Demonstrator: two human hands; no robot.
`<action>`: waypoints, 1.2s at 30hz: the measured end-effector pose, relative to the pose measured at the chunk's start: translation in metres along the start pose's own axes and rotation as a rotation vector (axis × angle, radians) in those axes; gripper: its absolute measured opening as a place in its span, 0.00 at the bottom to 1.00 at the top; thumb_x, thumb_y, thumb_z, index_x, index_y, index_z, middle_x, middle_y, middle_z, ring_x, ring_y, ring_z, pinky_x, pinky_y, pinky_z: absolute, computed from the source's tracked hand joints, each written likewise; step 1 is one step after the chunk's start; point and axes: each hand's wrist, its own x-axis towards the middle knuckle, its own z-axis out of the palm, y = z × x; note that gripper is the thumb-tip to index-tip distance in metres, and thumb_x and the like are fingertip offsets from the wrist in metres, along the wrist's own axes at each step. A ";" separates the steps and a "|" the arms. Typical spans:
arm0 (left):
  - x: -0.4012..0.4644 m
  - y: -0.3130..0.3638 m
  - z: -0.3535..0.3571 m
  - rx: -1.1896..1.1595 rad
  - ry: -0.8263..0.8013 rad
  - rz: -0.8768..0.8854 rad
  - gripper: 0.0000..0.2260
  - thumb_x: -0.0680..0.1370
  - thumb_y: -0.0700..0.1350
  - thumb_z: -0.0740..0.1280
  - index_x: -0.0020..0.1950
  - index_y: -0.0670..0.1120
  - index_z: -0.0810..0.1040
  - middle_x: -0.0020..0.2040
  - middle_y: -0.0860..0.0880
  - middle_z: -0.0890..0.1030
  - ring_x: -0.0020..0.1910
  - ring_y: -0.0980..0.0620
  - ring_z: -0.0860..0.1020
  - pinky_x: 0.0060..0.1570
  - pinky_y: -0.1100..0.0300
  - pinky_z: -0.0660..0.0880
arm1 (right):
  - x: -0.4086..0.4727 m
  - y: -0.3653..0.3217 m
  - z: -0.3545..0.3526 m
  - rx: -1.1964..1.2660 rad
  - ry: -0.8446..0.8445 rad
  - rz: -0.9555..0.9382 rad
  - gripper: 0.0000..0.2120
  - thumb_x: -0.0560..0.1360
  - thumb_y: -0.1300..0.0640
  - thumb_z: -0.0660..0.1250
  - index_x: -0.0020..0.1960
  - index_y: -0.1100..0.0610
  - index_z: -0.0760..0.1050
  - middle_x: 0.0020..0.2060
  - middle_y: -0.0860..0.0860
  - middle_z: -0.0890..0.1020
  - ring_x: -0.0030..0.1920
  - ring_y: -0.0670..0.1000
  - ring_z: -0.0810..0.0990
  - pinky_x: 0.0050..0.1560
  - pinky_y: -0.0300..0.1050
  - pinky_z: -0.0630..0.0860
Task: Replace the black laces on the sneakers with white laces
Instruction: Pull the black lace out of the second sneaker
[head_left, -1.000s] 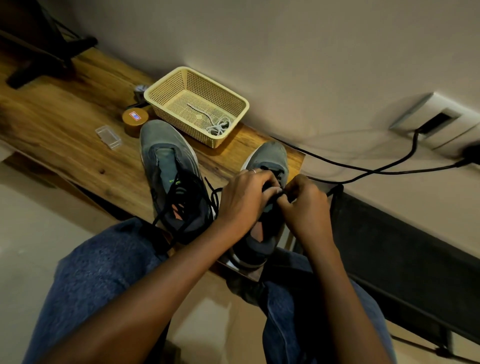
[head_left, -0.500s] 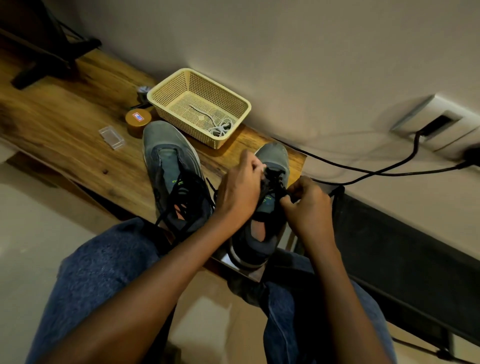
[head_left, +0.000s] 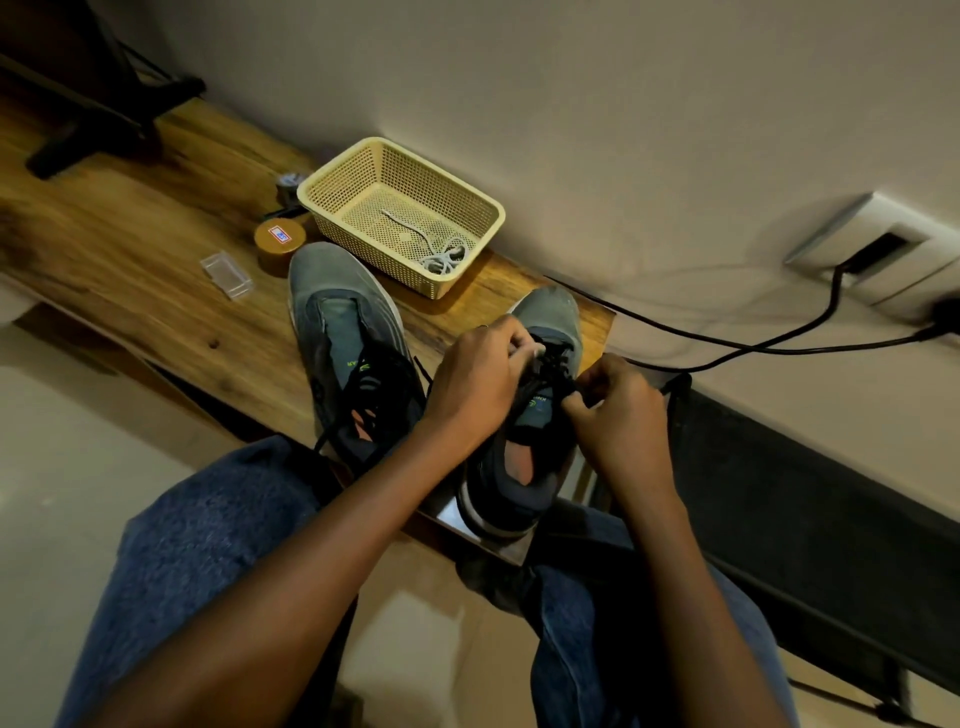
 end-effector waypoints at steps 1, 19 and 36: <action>0.001 -0.001 -0.001 -0.005 -0.045 0.001 0.08 0.78 0.50 0.67 0.45 0.46 0.79 0.40 0.49 0.81 0.40 0.49 0.78 0.38 0.54 0.74 | 0.000 0.000 0.000 0.002 -0.002 0.003 0.03 0.73 0.61 0.67 0.46 0.60 0.74 0.40 0.53 0.79 0.40 0.53 0.78 0.39 0.50 0.77; 0.012 -0.005 -0.032 0.048 0.110 -0.217 0.07 0.79 0.49 0.64 0.54 0.49 0.71 0.53 0.51 0.76 0.56 0.48 0.73 0.49 0.56 0.72 | 0.000 -0.003 -0.001 0.036 -0.037 0.047 0.09 0.74 0.58 0.68 0.53 0.56 0.73 0.42 0.50 0.79 0.42 0.53 0.80 0.42 0.48 0.77; -0.018 0.011 -0.013 0.227 -0.099 -0.083 0.14 0.72 0.55 0.71 0.52 0.50 0.73 0.49 0.50 0.78 0.51 0.48 0.77 0.45 0.55 0.74 | 0.009 -0.005 0.019 -0.338 -0.052 -0.230 0.11 0.75 0.57 0.68 0.57 0.56 0.76 0.55 0.54 0.73 0.58 0.56 0.70 0.46 0.50 0.74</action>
